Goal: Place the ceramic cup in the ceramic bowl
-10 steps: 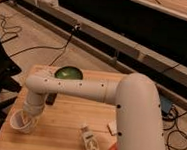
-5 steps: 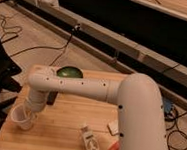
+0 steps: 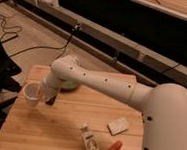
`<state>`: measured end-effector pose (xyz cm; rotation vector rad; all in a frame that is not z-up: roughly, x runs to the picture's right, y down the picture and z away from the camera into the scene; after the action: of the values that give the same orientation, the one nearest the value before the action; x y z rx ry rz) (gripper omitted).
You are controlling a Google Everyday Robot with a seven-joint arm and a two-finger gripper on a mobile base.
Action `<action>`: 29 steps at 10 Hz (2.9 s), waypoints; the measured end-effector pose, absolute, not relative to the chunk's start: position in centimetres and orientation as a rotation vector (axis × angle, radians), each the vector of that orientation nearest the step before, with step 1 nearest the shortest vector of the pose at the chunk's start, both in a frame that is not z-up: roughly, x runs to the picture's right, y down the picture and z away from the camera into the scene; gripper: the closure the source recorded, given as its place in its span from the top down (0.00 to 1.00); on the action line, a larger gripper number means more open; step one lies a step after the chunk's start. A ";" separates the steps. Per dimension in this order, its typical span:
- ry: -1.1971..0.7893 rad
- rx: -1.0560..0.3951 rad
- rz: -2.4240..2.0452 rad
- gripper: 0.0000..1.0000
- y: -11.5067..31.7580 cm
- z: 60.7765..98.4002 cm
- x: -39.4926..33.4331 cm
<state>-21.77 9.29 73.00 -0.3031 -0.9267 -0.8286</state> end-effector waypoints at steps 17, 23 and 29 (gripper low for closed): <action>-0.697 -0.244 -0.659 0.15 -6.5 81.8 -10.6; -0.710 -0.304 -0.574 0.15 -6.0 86.6 -11.0; -0.679 -0.364 -0.551 0.15 -4.2 87.8 -9.6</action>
<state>-9.64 -4.18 87.75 -0.3637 -0.6793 -0.5507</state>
